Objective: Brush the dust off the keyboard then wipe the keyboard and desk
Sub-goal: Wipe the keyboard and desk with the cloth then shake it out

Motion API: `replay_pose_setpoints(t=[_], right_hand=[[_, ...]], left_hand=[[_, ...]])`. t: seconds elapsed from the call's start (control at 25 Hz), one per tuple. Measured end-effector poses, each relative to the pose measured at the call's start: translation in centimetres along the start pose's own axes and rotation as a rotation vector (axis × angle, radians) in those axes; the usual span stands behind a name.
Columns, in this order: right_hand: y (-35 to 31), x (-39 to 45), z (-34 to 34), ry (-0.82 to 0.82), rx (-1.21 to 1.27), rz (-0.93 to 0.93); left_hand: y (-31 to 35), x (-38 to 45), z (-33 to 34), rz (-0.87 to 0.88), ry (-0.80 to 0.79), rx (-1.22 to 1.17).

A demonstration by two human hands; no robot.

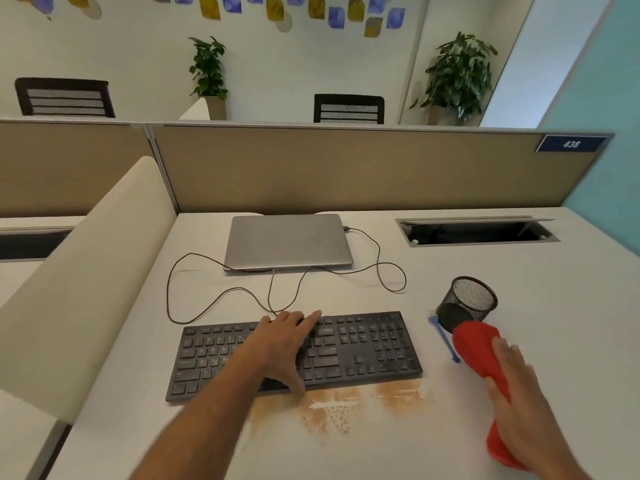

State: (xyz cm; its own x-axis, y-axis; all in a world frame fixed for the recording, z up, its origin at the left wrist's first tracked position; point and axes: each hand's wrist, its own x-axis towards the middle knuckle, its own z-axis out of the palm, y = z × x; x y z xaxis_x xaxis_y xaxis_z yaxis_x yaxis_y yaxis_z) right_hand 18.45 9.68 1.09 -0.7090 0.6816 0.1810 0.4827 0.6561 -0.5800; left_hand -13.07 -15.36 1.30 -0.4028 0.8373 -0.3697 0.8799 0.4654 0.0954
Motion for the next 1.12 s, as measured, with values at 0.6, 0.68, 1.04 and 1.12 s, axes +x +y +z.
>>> replay_pose_setpoints(t=[0.6, 0.68, 1.04, 1.12], right_hand=[[-3.6, -2.3, 9.7, -0.041, 0.016, 0.204], [-4.7, -1.1, 10.0, -0.046, 0.083, 0.217], [-6.4, 3.9, 11.9, -0.115, 0.113, 0.124], [-6.6, 5.5, 12.0, -0.128, 0.124, 0.080]], left_hand=[[-3.7, -1.1, -6.9, 0.074, 0.133, -0.497], [-4.3, -1.2, -7.9, 0.066, 0.153, -0.542], [-5.8, -1.5, -9.0, 0.024, 0.170, -0.634], [-5.8, -1.5, -9.1, 0.025, 0.156, -0.651]])
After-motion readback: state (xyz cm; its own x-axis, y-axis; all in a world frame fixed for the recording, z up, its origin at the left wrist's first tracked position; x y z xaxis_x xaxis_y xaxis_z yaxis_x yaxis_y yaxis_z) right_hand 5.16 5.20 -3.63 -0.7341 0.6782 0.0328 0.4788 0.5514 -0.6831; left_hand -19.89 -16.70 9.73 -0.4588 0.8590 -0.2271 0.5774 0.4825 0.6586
